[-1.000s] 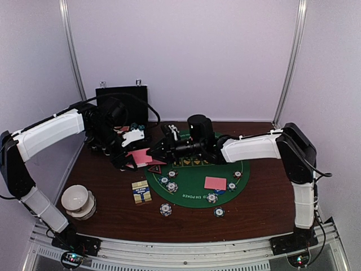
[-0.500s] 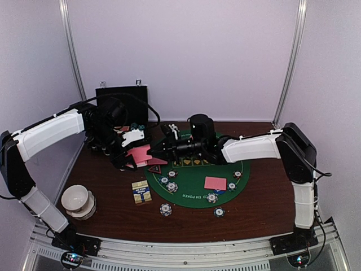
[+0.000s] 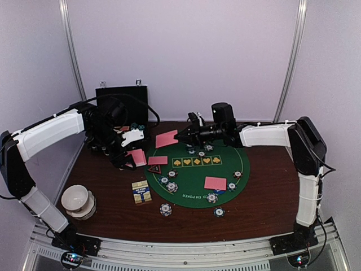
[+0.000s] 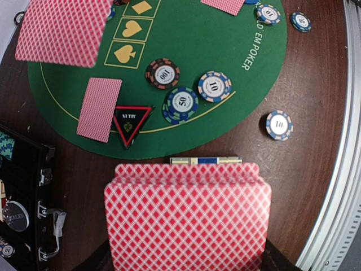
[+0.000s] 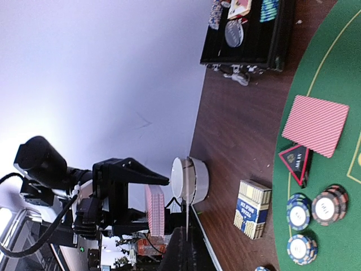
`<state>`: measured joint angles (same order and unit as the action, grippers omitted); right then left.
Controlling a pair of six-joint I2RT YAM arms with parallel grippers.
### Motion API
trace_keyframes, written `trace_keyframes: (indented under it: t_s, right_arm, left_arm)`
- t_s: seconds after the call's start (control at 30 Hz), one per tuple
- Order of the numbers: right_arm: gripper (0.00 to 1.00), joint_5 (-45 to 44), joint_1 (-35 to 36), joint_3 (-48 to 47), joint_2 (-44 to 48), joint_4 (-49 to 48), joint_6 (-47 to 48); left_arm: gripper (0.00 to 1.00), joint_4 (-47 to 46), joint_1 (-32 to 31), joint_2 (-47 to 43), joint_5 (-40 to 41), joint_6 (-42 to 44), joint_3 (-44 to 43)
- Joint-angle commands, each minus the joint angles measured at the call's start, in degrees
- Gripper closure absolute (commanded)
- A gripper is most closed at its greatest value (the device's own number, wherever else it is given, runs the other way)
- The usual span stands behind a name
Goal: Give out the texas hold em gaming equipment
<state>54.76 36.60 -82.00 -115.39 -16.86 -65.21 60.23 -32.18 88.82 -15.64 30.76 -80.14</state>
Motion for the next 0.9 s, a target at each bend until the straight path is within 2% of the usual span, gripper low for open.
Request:
trace_keyframes:
  t_s: [0.0, 0.43, 0.73, 0.87]
  right_arm:
    - [1.0, -2.0, -1.12, -4.18, -1.24, 7.81, 6.41]
    - [1.0, -8.66, 1.64, -19.19, -17.61, 12.2, 6.7]
    - [1.0, -13.33, 4.04, -26.36, -23.75, 18.2, 8.73]
    - [0.94, -14.98, 4.36, -27.44, -24.51, 21.61, 10.39]
  left_arm:
    - [1.0, -0.32, 0.19, -1.68, 0.08, 0.6, 0.31]
    - [1.0, -0.28, 0.19, -2.24, -0.37, 0.69, 0.73]
    - [1.0, -0.27, 0.19, -2.1, -0.81, 0.61, 0.69]
    - [1.0, -0.27, 0.19, -2.22, -0.89, 0.66, 0.69]
